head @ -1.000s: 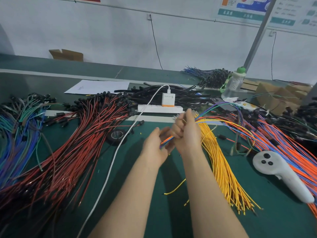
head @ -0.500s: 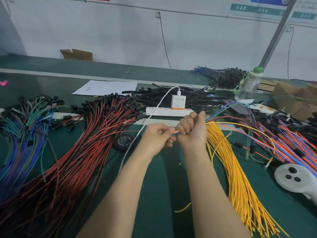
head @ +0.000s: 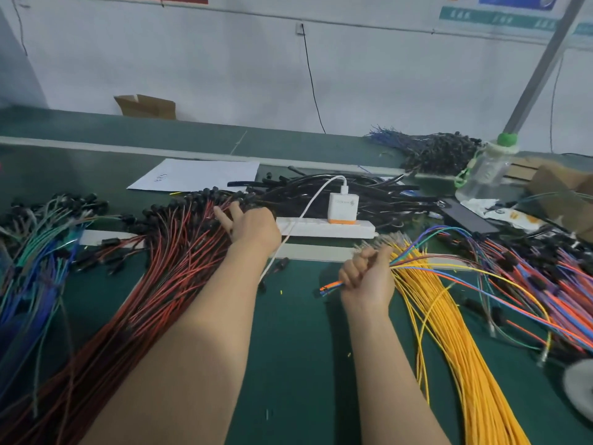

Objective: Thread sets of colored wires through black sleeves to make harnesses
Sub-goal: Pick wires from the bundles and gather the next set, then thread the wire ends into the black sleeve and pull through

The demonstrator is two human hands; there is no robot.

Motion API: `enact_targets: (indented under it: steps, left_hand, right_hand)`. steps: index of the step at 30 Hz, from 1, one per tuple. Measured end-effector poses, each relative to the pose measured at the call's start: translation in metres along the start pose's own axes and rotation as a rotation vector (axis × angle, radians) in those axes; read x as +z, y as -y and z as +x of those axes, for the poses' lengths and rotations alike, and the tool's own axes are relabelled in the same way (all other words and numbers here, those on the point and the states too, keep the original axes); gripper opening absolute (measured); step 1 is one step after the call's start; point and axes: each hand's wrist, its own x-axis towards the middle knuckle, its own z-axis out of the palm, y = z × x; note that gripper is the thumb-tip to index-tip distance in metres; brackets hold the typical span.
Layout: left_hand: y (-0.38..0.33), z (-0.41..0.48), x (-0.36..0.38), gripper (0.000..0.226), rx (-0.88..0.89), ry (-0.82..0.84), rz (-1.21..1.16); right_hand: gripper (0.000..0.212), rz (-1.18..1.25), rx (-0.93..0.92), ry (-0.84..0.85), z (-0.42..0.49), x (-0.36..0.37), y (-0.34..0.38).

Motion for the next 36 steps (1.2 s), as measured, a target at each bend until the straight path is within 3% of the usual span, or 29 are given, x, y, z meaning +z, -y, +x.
enact_targets:
  steps: [8,15,18,22,25,31,34,36]
  left_hand:
    - [-0.009,0.012,0.027,0.047,-0.05,0.055,0.097]
    - [-0.013,0.002,0.021,0.046,-0.084,-0.031,0.047]
    - [-0.008,-0.007,-0.003,0.041,-0.043,-0.312,-0.136]
    - [0.007,-0.032,-0.072,0.023,0.163,-0.834,-0.729]
    - [0.022,-0.06,-0.115,0.016,0.27,-1.093,-0.985]
    - [0.042,-0.1,-0.127,0.017,0.197,-1.052,-1.204]
    - [0.047,-0.118,-0.121,0.018,0.176,-1.039,-1.204]
    - [0.051,-0.132,-0.122,0.019,0.22,-1.121,-1.141]
  right_hand:
    - [0.048,-0.032,-0.007,-0.03,0.001,0.001,-0.003]
    - [0.051,-0.024,0.005,-0.04,-0.003,0.0,-0.003]
    - [0.05,-0.003,0.007,-0.034,-0.003,-0.001,-0.002]
    - [0.05,-0.01,0.017,-0.043,-0.006,0.002,0.0]
    - [0.051,-0.017,0.05,0.0,-0.013,0.008,0.005]
    - [0.059,-0.158,0.12,0.167,-0.039,0.017,0.034]
    - [0.053,-0.295,0.116,0.183,-0.053,0.012,0.049]
    - [0.044,-0.367,0.104,0.188,-0.061,0.009,0.055]
